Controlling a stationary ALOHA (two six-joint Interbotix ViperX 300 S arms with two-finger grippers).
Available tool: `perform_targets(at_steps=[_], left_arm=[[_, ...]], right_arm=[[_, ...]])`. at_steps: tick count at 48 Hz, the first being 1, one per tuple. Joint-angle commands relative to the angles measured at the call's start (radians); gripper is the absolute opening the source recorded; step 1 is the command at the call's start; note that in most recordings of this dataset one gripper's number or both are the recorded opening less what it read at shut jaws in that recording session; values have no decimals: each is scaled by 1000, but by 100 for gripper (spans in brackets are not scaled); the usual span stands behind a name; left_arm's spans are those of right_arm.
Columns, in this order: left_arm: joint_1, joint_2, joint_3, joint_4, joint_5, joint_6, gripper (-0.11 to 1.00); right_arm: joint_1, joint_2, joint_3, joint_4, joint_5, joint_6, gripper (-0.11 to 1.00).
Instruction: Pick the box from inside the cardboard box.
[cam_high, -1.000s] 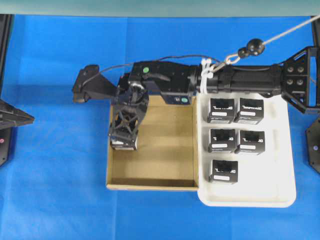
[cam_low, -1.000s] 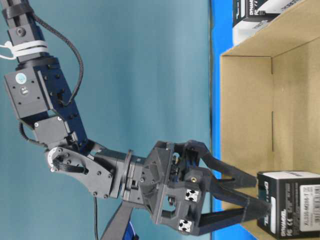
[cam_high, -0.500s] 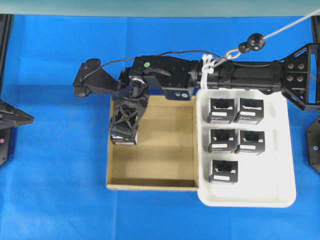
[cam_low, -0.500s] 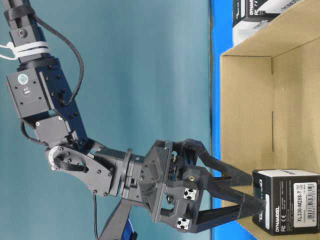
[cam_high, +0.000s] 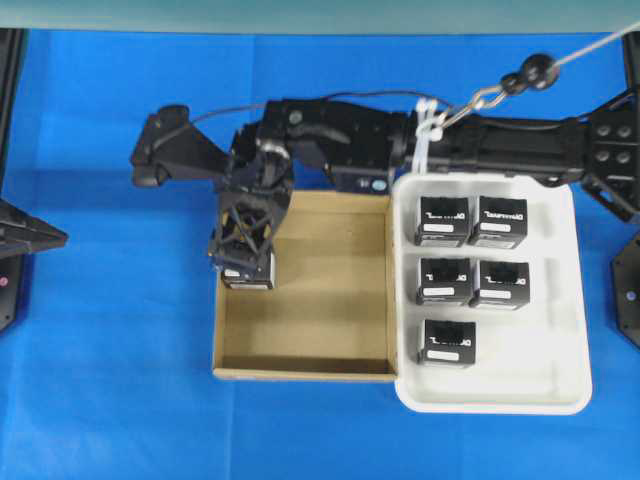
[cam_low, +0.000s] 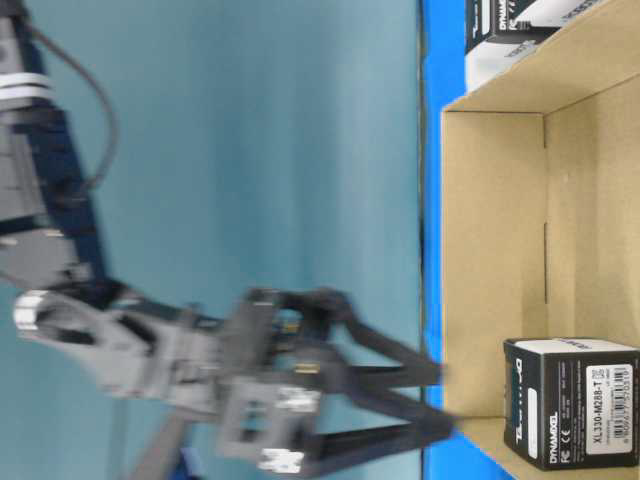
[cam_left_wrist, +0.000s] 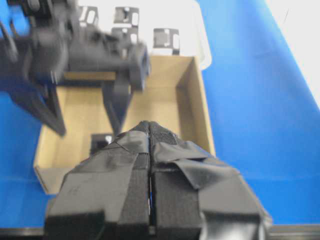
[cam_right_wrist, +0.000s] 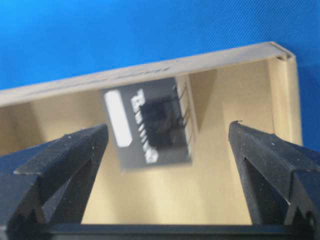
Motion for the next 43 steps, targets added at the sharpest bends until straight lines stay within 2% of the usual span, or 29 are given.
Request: perform_targets(at_steps=[1, 17, 23, 28, 43], left_arm=[[0, 3, -37, 3, -5, -2, -7], [-2, -8, -43, 3, -5, -18, -7], [-2, -6, -43, 3, -3, -21, -7], [-2, -6, -43, 3, -5, -21, -7], [-2, -8, -51, 3, -3, -21, -7]], right_arm=[[8, -44, -63, 0, 77, -3, 100], [11, -77, -359, -5, 420, -6, 100], [17, -66, -446, -5, 471, -5, 100], [17, -60, -477, -5, 476, -3, 99], [25, -60, -466, -18, 476, 0, 99]])
